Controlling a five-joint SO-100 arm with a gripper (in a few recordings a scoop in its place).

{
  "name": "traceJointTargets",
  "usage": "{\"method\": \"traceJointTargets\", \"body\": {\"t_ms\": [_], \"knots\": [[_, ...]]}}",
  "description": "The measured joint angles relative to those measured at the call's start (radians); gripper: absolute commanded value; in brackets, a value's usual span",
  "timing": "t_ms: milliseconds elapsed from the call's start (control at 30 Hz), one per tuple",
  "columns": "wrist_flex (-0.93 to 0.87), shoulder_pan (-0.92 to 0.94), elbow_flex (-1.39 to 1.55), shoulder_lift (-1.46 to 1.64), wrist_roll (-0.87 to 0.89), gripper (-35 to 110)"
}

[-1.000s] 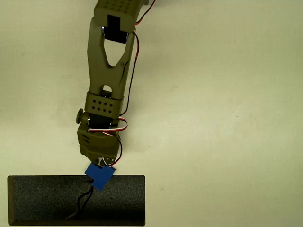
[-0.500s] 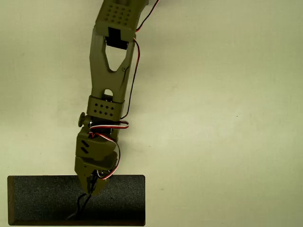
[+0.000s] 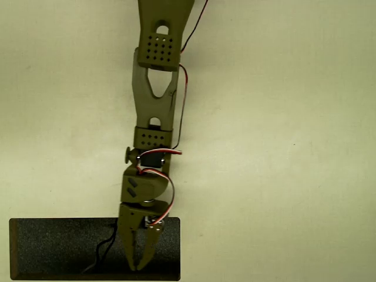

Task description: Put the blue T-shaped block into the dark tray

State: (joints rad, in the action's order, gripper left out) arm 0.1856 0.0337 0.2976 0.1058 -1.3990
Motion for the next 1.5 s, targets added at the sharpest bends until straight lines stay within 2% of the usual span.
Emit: {"method": "traceJointTargets", "body": {"t_ms": [567, 1067, 1267, 1500], "knots": [[0.083, -0.041, -0.118, -0.249, -0.094, 0], [0.278, -0.041, -0.071, -0.262, -0.183, 0], [0.426, -0.041, -0.008, -0.261, -0.19, 0], [0.459, -0.041, -0.003, -0.261, -0.198, 0]]}}
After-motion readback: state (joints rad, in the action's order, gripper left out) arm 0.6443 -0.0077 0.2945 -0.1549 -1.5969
